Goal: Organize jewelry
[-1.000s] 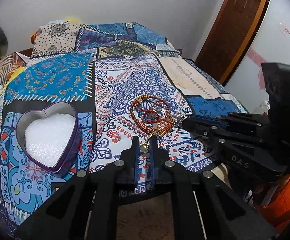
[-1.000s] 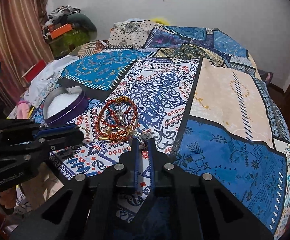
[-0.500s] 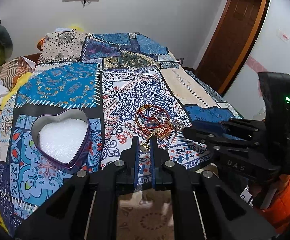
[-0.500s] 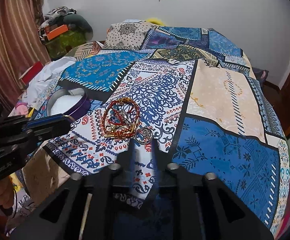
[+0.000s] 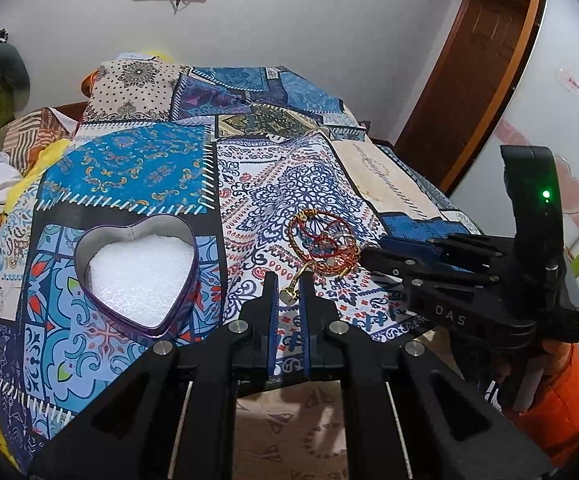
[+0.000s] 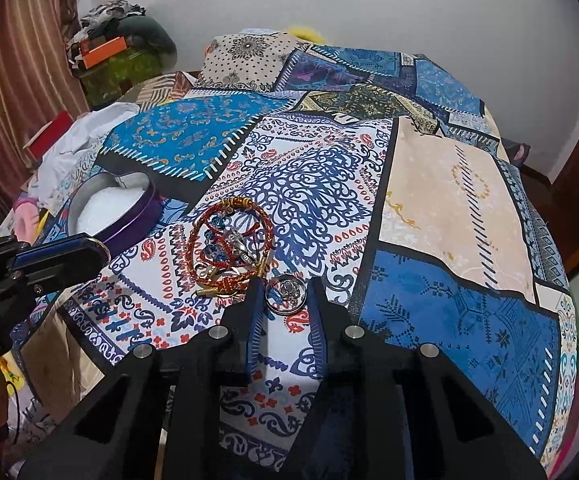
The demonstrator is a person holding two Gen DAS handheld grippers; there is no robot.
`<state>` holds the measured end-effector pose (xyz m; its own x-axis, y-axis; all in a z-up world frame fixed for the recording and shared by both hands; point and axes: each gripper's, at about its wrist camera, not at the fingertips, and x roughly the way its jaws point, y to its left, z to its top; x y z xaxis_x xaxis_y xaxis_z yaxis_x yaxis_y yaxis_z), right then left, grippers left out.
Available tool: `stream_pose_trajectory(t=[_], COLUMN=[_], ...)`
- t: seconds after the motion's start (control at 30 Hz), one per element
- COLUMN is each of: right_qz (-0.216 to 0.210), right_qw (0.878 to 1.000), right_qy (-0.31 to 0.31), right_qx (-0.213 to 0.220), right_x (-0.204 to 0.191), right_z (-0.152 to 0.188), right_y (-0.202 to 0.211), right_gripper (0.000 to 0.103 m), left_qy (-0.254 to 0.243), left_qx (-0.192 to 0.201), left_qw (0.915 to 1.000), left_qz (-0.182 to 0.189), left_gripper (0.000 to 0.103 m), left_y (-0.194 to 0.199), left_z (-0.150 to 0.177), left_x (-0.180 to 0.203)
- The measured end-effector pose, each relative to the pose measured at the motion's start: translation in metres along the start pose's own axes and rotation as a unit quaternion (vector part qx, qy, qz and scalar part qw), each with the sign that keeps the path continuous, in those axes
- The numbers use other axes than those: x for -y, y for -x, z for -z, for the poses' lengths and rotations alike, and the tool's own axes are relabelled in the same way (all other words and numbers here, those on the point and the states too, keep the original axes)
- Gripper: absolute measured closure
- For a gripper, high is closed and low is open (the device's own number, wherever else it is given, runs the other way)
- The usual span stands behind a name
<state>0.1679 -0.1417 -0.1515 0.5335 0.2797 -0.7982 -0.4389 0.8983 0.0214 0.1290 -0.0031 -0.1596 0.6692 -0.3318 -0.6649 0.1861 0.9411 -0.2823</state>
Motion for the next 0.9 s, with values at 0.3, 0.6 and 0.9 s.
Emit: stream_pose_trajectory(t=[0.3,0.6,0.9], right_qz=[0.003,-0.013,-0.042], right_qw=[0.999,0.996,0.991], right_qy=[-0.003,0.006,0.021], right_qx=[0.035,0.091,0.126], right_x=[-0.005,-0.033,-0.073], right_z=[-0.008,-0.028,-0.045], right_y=[0.029,0.063,0.074], right_gripper=[0.083,0.083,0.083], left_qy=[0.000,0.004,0.016], left_qx=[0.029,0.072,0.107], left_qw=[0.9995,0.9969,0.9921], left_qz=[-0.009,-0.031,-0.064], left_gripper=[0.095,0.095,0.095], left_y=[0.026,0.066,0.097], left_z=[-0.003,-0.010,-0.013], left_x=[0.000,-0.010,-0.034])
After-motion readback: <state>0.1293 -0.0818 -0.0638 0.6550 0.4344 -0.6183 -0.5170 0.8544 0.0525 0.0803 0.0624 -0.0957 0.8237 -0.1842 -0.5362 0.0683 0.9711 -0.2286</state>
